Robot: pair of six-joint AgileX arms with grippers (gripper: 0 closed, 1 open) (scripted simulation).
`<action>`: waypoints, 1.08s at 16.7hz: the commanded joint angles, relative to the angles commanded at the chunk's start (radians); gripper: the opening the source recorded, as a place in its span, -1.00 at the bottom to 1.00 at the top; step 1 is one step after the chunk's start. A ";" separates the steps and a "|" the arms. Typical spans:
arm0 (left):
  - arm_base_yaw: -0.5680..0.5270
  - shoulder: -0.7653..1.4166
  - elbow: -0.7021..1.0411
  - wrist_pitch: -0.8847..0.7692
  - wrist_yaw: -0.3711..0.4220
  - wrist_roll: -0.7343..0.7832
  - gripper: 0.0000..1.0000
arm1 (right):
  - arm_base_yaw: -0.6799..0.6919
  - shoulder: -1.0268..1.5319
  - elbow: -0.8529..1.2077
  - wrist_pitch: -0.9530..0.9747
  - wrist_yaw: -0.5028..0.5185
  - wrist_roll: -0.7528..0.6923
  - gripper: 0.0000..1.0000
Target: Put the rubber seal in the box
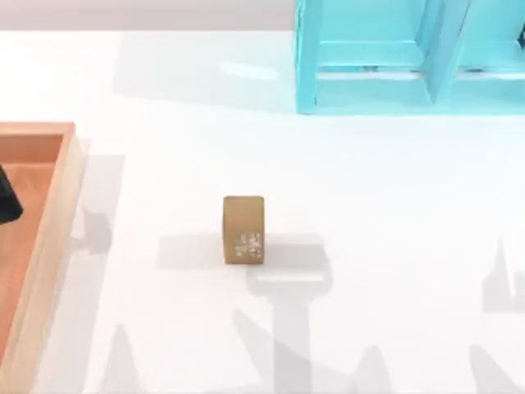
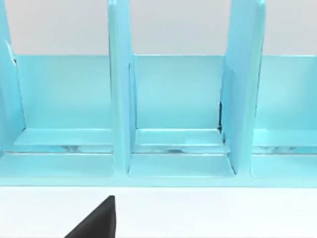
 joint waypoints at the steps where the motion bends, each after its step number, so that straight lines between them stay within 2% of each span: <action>1: -0.015 0.115 0.083 -0.064 -0.007 -0.035 1.00 | 0.000 0.000 0.000 0.000 0.000 0.000 1.00; 6: -0.132 0.708 0.501 -0.401 -0.027 -0.188 1.00 | 0.000 0.000 0.000 0.000 0.000 0.000 1.00; 9: -0.226 0.990 0.740 -0.585 -0.022 -0.253 1.00 | 0.000 0.000 0.000 0.000 0.000 0.000 1.00; 13: -0.368 1.246 1.032 -0.777 0.006 -0.307 1.00 | 0.000 0.000 0.000 0.000 0.000 0.000 1.00; 18: -0.530 1.444 1.308 -0.921 0.053 -0.326 1.00 | 0.000 0.000 0.000 0.000 0.000 0.000 1.00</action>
